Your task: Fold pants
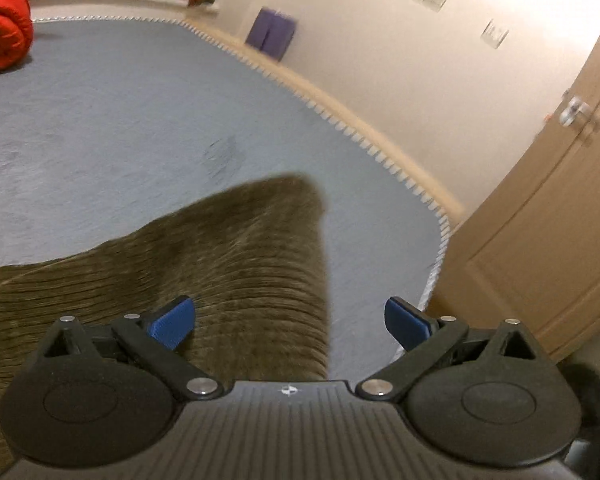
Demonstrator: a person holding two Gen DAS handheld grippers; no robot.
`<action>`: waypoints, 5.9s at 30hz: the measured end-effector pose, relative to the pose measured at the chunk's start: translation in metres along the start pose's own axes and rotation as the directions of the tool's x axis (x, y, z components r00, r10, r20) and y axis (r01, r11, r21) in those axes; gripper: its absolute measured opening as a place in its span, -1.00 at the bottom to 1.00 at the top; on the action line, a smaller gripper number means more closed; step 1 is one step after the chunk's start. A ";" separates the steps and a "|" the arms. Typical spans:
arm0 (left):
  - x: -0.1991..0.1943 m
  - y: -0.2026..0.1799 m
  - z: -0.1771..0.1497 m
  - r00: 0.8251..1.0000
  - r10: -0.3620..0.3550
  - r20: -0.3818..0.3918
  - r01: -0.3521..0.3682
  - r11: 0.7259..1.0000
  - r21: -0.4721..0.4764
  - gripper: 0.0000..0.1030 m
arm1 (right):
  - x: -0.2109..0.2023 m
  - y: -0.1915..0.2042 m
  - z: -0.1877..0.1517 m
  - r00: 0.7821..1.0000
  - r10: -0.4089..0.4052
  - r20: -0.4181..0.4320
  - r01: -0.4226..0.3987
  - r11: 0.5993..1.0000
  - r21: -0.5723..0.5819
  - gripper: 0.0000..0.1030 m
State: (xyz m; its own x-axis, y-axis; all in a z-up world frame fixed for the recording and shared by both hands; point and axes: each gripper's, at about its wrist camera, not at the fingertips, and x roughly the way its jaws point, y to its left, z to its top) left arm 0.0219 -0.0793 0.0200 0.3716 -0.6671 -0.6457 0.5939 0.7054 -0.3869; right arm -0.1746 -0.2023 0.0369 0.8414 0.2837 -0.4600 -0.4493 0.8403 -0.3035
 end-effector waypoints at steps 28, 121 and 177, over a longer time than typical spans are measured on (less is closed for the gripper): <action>-0.220 0.248 -0.107 0.811 0.585 -0.028 -0.505 0.675 -0.538 0.35 | 0.081 -0.035 0.069 0.889 0.442 0.122 -0.435 0.728 0.529 0.56; -0.015 0.138 -0.031 0.858 0.512 -0.049 -0.514 0.855 -0.065 -0.08 | 0.332 -0.224 0.071 0.981 0.153 -0.116 -0.050 0.787 0.615 -0.03; -0.047 0.037 -0.062 0.712 0.702 0.017 -0.671 0.687 -0.279 0.99 | 0.134 -0.151 0.049 0.980 0.007 -0.197 0.095 0.859 0.503 0.98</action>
State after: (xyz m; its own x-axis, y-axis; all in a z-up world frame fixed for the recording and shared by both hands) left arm -0.0180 -0.0063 -0.0051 0.6940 0.0166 -0.7198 -0.0405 0.9991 -0.0160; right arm 0.0204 -0.2682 0.0620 0.7624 0.1932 -0.6175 -0.1552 0.9811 0.1154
